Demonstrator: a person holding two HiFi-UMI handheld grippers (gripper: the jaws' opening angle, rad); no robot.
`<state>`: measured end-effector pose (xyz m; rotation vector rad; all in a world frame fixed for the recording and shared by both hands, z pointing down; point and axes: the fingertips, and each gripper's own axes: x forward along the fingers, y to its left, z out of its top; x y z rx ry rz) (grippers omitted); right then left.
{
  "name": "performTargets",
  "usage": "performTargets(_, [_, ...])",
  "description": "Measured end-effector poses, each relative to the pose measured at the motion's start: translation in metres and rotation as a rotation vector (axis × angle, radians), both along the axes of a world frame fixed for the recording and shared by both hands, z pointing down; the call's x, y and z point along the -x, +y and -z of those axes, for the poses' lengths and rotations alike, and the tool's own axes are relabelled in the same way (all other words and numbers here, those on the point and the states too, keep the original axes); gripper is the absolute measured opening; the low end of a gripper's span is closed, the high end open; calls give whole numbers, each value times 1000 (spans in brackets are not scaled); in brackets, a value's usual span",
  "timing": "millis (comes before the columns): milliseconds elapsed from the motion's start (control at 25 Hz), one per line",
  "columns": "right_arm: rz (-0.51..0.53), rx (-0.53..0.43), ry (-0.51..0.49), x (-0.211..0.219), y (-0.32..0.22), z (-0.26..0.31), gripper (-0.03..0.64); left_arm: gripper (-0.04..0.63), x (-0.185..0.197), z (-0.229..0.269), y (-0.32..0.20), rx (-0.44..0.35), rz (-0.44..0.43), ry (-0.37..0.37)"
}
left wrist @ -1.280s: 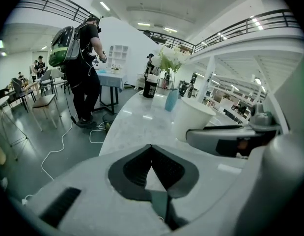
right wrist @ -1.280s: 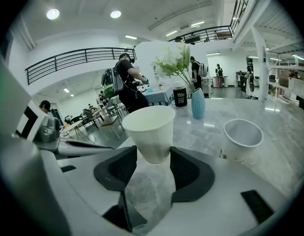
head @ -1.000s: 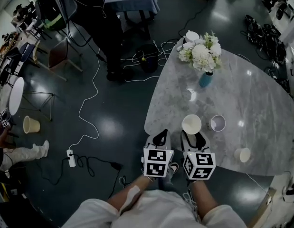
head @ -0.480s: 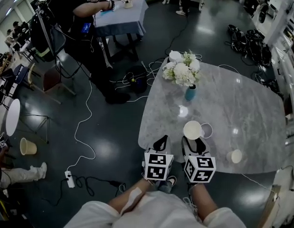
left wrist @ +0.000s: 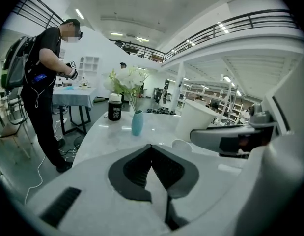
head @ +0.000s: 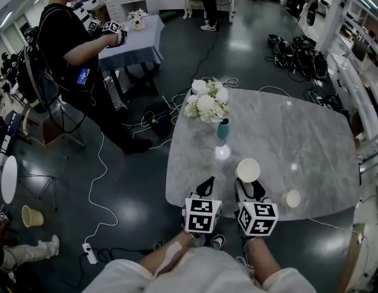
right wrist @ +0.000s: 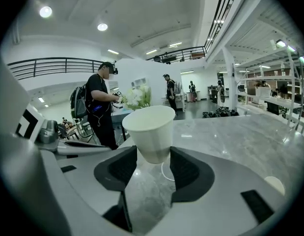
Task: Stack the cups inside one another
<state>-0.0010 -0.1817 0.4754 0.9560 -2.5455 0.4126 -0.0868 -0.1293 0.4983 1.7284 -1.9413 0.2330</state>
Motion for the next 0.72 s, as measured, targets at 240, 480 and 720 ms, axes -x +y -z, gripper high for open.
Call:
performTargets(240, [-60,5,0,-21,-17,3,195,-5,-20,2,-22,2,-62,1])
performTargets(480, [-100,35,12,-29,-21,-10,195,-5,-28,-12,-28,44,-106,18])
performTargets(720, [-115,73,33,-23,-28,-35,195,-5,-26,-42,-32,91,-125,32])
